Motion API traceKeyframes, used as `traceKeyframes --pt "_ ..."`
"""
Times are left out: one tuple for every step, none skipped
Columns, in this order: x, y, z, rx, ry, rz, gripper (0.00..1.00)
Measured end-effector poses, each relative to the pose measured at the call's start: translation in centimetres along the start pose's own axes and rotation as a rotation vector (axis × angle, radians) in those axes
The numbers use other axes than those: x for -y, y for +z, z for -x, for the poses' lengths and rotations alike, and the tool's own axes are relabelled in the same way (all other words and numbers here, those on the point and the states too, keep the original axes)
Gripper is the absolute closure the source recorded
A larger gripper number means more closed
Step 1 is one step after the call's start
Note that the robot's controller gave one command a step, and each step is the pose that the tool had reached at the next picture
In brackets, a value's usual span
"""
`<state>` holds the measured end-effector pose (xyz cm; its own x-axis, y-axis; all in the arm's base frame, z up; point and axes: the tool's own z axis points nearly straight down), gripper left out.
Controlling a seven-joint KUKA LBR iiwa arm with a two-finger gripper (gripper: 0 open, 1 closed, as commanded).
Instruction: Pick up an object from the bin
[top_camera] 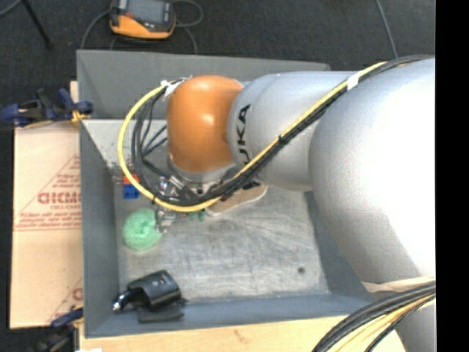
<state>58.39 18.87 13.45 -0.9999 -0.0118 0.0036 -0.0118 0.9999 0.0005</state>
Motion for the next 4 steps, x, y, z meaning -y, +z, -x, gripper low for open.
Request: traceKeyframes --pt "-1.2 -0.6 0.1 0.009 0.094 0.001 1.0" --pt "-0.2 -1.7 -1.4 0.006 -0.193 -0.001 1.0" --pt "-1.2 -3.3 0.6 0.007 -0.208 0.0 1.0" --pt "2.2 -4.4 1.0 0.009 -0.548 -0.002 1.0"
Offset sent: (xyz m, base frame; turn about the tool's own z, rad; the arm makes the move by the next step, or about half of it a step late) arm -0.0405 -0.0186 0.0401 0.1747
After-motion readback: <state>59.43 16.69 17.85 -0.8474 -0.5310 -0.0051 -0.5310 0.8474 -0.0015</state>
